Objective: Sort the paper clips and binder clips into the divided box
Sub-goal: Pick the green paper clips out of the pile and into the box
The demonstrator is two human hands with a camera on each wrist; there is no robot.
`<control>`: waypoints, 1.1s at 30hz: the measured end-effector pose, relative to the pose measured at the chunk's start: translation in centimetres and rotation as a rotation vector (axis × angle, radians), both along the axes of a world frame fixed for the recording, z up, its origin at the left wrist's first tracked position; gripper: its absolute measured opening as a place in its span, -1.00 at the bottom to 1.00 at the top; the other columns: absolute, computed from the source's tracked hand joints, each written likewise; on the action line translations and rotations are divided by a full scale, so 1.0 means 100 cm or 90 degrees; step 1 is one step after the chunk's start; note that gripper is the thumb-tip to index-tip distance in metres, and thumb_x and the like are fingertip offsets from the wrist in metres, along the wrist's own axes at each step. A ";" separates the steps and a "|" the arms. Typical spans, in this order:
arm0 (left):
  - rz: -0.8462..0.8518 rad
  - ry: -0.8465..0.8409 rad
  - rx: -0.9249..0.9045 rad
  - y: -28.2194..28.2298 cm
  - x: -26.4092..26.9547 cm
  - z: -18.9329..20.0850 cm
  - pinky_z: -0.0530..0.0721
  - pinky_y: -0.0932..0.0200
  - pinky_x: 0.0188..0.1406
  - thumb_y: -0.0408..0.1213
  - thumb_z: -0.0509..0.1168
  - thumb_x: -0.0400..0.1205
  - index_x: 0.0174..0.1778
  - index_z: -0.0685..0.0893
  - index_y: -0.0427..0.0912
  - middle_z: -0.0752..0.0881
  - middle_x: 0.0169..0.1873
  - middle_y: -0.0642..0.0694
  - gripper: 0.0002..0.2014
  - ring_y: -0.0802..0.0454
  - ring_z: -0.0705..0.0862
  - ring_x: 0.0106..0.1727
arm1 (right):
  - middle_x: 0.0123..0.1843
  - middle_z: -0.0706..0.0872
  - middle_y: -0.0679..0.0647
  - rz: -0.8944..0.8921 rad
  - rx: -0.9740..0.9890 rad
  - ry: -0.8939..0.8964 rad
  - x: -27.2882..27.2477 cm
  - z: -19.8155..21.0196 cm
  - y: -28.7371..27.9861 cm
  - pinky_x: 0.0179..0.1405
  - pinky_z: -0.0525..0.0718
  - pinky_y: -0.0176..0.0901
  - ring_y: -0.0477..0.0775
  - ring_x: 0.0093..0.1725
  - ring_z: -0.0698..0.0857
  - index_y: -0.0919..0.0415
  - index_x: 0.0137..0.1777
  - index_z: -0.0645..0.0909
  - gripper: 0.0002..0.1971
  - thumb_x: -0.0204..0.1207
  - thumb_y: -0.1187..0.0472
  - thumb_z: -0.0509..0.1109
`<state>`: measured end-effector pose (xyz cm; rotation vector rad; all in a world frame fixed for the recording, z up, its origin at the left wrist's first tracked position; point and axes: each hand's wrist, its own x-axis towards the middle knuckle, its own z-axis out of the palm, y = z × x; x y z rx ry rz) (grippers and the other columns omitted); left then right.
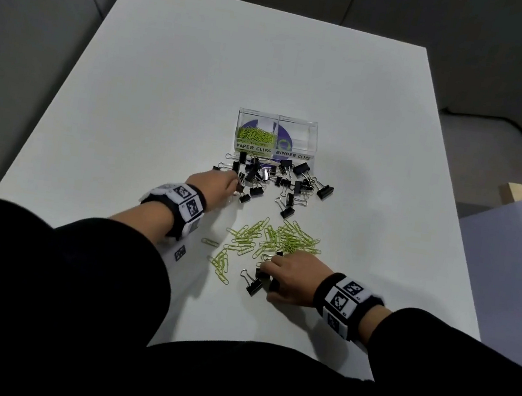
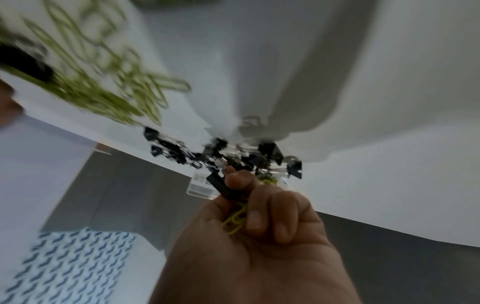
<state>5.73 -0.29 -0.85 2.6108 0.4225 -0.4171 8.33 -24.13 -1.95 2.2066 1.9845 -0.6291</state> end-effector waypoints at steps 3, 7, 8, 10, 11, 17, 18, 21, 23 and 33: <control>0.042 -0.004 -0.010 0.008 0.017 0.003 0.58 0.02 0.05 -0.15 -0.11 0.77 0.32 0.52 -0.22 0.70 0.14 -0.27 -0.61 -0.18 0.67 0.11 | -0.38 0.70 0.06 -0.010 0.048 0.001 0.001 -0.007 0.000 -0.62 0.55 -0.18 0.16 -0.55 0.63 0.18 -0.15 0.59 -0.72 0.44 0.02 0.13; 0.076 -0.022 -0.051 0.006 0.025 0.006 0.57 0.04 0.05 -0.18 -0.09 0.77 0.52 0.35 -0.11 0.67 0.23 -0.30 -0.60 -0.22 0.68 0.11 | -0.51 0.60 0.02 -0.002 0.103 -0.013 0.001 -0.005 0.001 -0.68 0.51 -0.21 0.08 -0.64 0.53 0.18 -0.32 0.54 -0.85 0.39 0.12 0.31; 0.082 -0.027 -0.051 0.006 0.025 0.007 0.58 0.04 0.02 -0.19 -0.09 0.77 0.54 0.33 -0.09 0.66 0.23 -0.31 -0.60 -0.23 0.69 0.08 | -0.52 0.59 0.02 -0.003 0.111 -0.012 0.002 -0.005 0.001 -0.68 0.49 -0.22 0.08 -0.65 0.51 0.19 -0.34 0.53 -0.85 0.38 0.14 0.28; 0.087 -0.031 -0.054 0.008 0.024 0.005 0.57 0.05 -0.05 -0.22 -0.09 0.77 0.53 0.34 -0.08 0.66 0.23 -0.31 -0.61 -0.24 0.69 0.00 | -0.53 0.58 0.02 -0.010 0.111 -0.010 0.006 -0.004 0.000 -0.69 0.44 -0.26 0.06 -0.65 0.50 0.19 -0.37 0.54 -0.80 0.37 0.14 0.15; 0.087 -0.033 -0.064 0.009 0.023 0.003 0.54 0.08 -0.11 -0.23 -0.09 0.77 0.49 0.38 -0.10 0.67 0.21 -0.30 -0.62 -0.21 0.67 -0.10 | -0.53 0.58 0.01 -0.018 0.111 -0.008 0.010 -0.006 0.000 -0.69 0.41 -0.29 0.06 -0.65 0.51 0.19 -0.38 0.54 -0.78 0.35 0.15 0.11; 0.088 -0.027 -0.109 0.021 0.002 -0.002 0.41 0.19 -0.20 -0.26 -0.05 0.76 0.18 0.59 -0.22 0.70 0.01 -0.25 -0.69 -0.04 0.55 -0.18 | 0.00 0.68 0.16 -0.219 0.119 0.048 0.037 0.012 0.008 -0.21 0.70 -0.02 0.16 -0.18 0.67 0.28 0.09 0.57 -0.81 0.62 0.22 0.18; 0.089 -0.017 -0.110 0.022 -0.001 -0.003 0.40 0.19 -0.18 -0.27 -0.05 0.76 0.17 0.59 -0.22 0.69 0.03 -0.24 -0.69 -0.03 0.54 -0.17 | 0.10 0.65 0.13 -0.260 0.123 0.051 0.044 0.017 0.011 -0.10 0.67 -0.10 0.12 -0.08 0.66 0.27 0.18 0.54 -0.78 0.66 0.20 0.15; 0.097 0.007 -0.112 0.028 -0.011 -0.006 0.40 0.17 -0.16 -0.28 -0.01 0.75 0.15 0.59 -0.20 0.68 0.04 -0.20 -0.73 -0.04 0.55 -0.15 | 0.19 0.61 0.10 -0.355 0.143 0.033 0.070 0.024 0.022 -0.03 0.57 -0.27 0.07 0.03 0.63 0.23 0.25 0.51 -0.75 0.69 0.20 0.10; 0.057 0.036 -0.074 0.027 -0.018 -0.006 0.43 0.18 -0.22 -0.20 0.06 0.72 0.13 0.58 -0.12 0.67 -0.06 -0.07 -0.78 0.00 0.56 -0.16 | 0.16 0.61 0.14 -0.421 0.148 0.032 0.090 0.022 0.031 0.00 0.57 -0.15 0.13 0.04 0.61 0.23 0.21 0.52 -0.76 0.69 0.20 0.08; -0.125 0.087 0.047 0.014 -0.018 -0.012 0.42 0.23 -0.30 -0.08 0.18 0.67 0.21 0.53 0.07 0.57 -0.24 0.10 -0.79 0.07 0.54 -0.19 | 0.37 0.57 0.18 -0.439 0.108 -0.061 0.126 0.006 0.042 0.29 0.42 0.06 0.26 0.36 0.47 0.16 0.39 0.47 -0.66 0.63 0.18 0.22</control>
